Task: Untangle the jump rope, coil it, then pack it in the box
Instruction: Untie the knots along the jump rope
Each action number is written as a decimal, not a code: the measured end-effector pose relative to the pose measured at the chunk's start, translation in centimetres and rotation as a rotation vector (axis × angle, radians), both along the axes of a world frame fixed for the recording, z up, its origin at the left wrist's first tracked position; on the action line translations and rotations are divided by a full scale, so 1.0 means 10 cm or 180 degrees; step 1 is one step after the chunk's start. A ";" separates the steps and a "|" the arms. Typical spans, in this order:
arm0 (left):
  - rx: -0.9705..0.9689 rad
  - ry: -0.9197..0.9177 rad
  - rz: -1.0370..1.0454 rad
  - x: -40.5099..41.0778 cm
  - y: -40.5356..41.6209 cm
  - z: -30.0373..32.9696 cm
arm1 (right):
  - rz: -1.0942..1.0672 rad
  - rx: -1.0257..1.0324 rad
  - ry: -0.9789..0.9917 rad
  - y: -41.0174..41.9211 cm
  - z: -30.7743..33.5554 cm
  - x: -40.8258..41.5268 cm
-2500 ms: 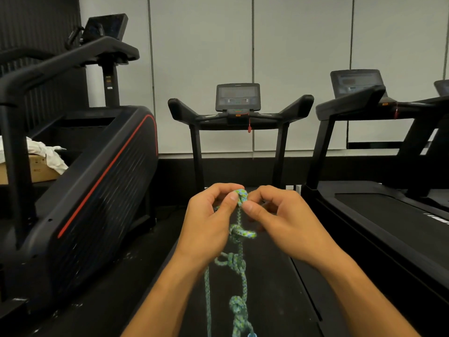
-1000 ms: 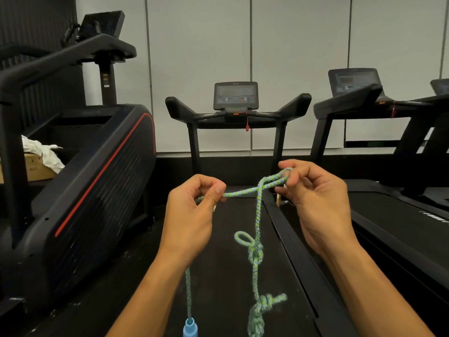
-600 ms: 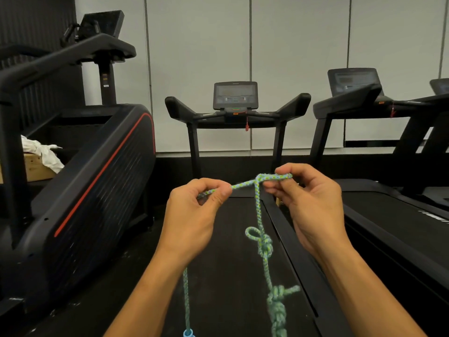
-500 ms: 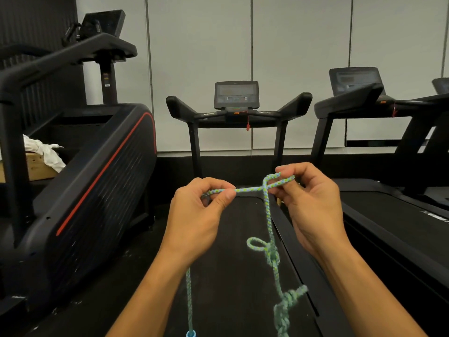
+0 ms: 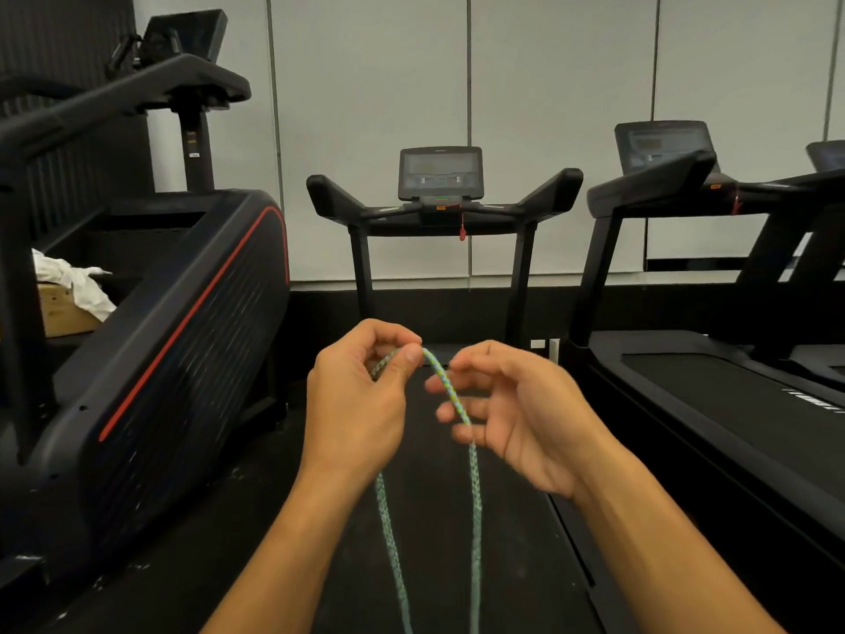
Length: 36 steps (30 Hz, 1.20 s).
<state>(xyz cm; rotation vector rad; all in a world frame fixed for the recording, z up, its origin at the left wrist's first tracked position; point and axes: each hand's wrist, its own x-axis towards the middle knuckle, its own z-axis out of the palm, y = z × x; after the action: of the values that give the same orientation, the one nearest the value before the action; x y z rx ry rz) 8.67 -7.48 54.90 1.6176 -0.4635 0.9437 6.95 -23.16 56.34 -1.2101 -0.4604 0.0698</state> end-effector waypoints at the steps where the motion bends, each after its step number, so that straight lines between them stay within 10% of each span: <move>1: 0.0011 -0.0016 0.0046 -0.01 -0.01 0.00 | -0.0071 -0.0165 -0.0047 0.02 -0.01 0.01; 25: -0.0559 0.0010 0.0465 0.04 0.31 0.09 | -0.1013 -0.1056 -0.0917 -0.21 0.02 0.04; 36: 0.0788 0.0623 -0.0919 -0.07 0.02 -0.02 | -0.1245 -0.1100 -0.1234 0.00 -0.06 0.00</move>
<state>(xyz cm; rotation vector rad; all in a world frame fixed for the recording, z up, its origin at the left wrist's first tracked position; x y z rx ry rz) 8.00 -7.32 54.72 1.7857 -0.6765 0.5211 6.99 -23.14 55.70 -1.6446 -0.5532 -0.4435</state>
